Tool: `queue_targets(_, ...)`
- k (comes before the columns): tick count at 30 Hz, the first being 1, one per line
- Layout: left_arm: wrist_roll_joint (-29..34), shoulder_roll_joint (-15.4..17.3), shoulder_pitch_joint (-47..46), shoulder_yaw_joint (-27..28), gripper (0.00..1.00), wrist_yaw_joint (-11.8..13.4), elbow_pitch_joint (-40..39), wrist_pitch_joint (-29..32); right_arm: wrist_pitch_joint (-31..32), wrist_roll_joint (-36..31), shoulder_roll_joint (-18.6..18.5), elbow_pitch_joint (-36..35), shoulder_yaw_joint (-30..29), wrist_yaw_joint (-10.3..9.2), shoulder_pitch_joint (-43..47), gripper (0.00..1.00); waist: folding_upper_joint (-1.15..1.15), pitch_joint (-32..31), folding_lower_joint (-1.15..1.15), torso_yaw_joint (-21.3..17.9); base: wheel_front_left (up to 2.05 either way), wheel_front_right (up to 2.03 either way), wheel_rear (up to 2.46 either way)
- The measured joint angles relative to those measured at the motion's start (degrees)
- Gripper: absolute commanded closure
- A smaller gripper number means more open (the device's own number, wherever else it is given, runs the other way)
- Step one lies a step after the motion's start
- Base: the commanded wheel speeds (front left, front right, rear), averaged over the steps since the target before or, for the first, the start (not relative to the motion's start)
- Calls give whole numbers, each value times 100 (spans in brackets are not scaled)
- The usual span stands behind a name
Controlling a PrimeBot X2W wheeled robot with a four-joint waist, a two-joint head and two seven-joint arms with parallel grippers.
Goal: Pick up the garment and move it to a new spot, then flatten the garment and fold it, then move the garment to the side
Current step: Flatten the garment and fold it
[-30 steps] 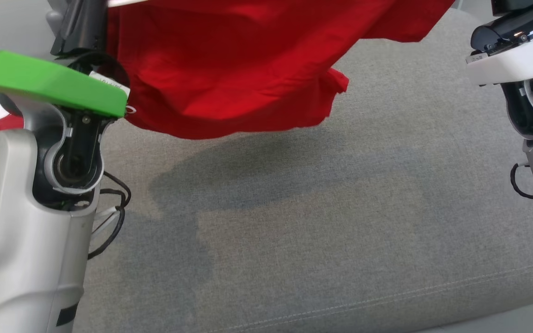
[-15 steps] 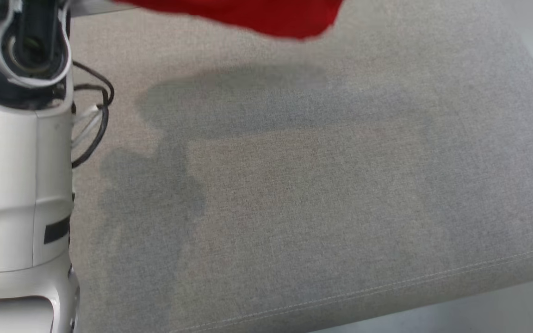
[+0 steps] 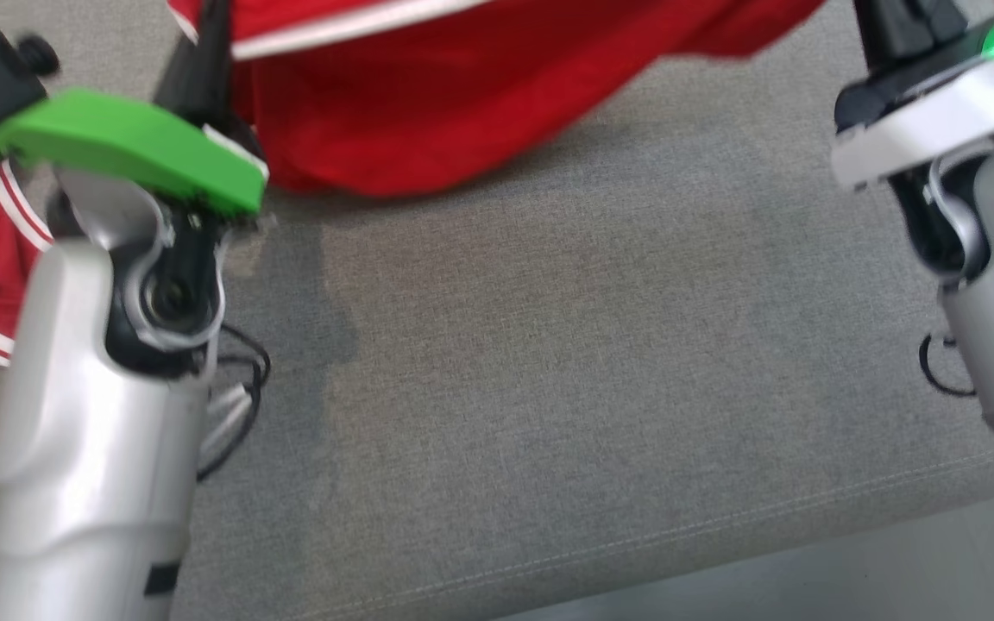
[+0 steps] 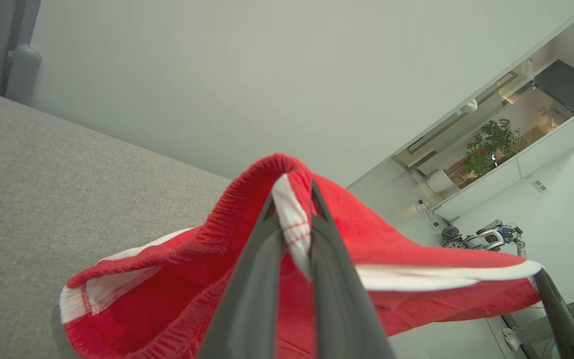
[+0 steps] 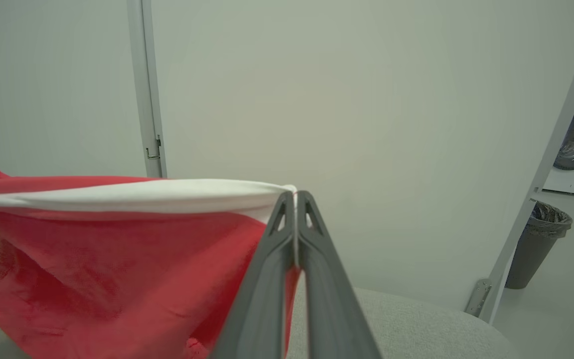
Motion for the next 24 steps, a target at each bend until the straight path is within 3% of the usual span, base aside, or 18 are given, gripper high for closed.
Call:
queue_targets(8, 86, 54, 1456, -85, 100, -134, -542, -474, -98, -3, -36, -526, 27, -16, 1194, 100, 0, -80, 0, -45, 0, 0, 0)
queue_targets(13, 89, 2, 2223, -120, 100, -135, -797, -727, -132, -48, -100, -915, -119, -292, 1857, 100, 0, -180, 0, -57, 0, 0, 0)
queue_targets(18, 111, -5, 2702, -191, 100, -137, -1006, -880, -132, -31, -97, -1085, -209, -424, 2513, 100, 0, -283, 0, -48, 0, 0, 0)
queue_targets(24, 522, 256, 3198, -270, 100, -205, -1474, -1071, -135, -36, -99, -1578, -244, -613, 3074, 100, 0, -463, 0, -49, 0, 0, 0)
